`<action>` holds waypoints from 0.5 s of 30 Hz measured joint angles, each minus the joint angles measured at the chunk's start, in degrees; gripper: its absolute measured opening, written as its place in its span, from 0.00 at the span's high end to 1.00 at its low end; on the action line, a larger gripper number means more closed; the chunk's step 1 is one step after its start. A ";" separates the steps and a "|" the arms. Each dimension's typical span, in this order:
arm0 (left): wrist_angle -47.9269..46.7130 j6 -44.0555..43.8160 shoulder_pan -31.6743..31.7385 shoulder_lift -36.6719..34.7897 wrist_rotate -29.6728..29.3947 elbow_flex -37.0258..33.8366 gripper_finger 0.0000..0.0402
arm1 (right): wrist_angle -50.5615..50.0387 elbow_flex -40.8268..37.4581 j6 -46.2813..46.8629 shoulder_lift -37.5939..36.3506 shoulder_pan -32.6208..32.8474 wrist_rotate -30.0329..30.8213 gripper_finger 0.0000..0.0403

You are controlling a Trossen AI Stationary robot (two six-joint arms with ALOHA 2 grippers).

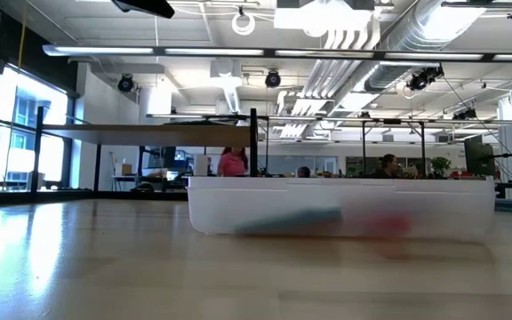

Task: Pack school essentials
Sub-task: Put the crayons box into the supply box

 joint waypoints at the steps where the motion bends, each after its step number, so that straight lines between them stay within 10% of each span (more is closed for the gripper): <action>1: 0.00 0.00 0.00 0.00 -0.01 0.00 0.01 | -0.75 -0.02 0.35 0.00 0.71 -0.33 0.44; 15: 0.09 -0.11 0.00 0.02 0.01 0.00 0.01 | -5.37 -0.07 18.12 0.07 11.68 0.19 0.41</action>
